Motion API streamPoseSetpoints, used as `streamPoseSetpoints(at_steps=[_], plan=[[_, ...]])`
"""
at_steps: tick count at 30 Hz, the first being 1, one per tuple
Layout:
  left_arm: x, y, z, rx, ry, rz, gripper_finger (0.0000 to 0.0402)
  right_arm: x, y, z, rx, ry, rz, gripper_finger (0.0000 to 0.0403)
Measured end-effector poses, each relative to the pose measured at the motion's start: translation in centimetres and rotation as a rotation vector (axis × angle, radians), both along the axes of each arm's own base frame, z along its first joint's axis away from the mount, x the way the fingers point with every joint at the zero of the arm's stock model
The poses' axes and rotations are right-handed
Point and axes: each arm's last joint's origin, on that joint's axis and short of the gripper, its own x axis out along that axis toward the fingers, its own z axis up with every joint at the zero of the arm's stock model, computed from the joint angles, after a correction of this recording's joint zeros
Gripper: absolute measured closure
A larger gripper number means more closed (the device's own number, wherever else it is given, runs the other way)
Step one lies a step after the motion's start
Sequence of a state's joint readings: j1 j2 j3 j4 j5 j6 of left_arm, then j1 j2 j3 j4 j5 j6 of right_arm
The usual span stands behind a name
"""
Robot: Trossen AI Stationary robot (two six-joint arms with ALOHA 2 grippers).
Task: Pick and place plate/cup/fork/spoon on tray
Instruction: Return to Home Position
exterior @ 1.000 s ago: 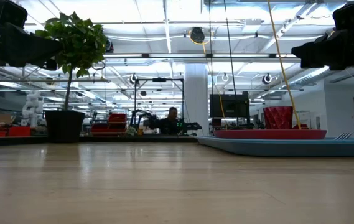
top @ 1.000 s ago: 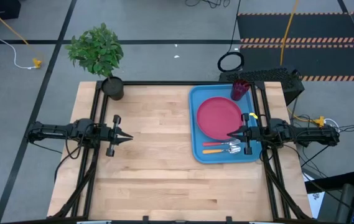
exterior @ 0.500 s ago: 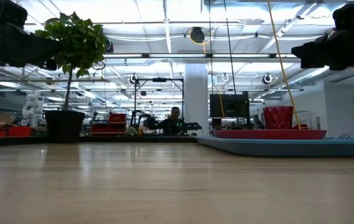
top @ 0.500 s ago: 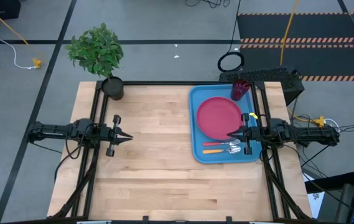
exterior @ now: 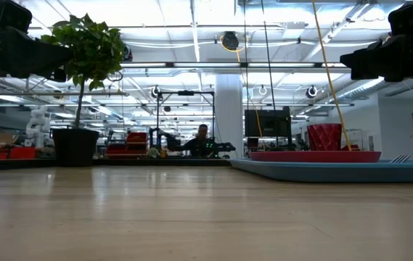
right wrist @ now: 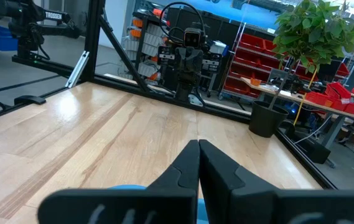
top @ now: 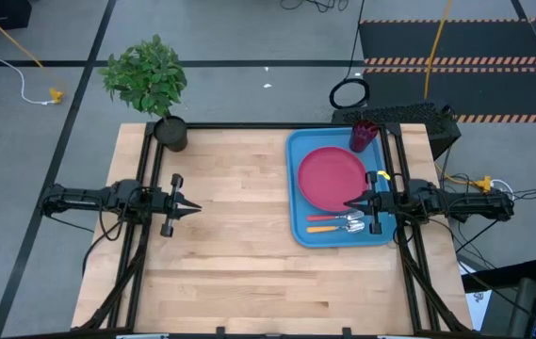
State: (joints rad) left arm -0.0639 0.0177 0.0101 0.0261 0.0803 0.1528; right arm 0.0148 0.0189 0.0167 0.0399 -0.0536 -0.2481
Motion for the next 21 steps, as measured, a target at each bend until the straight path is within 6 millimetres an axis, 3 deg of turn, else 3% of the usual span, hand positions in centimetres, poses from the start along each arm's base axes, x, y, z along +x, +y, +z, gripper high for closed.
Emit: streamPoseSetpoints(at_steps=[21], plan=[[0.00,0.00,0.00,0.000,0.000,0.000,0.0364,0.00,0.00,0.00,0.000,0.000,0.000,0.0403]])
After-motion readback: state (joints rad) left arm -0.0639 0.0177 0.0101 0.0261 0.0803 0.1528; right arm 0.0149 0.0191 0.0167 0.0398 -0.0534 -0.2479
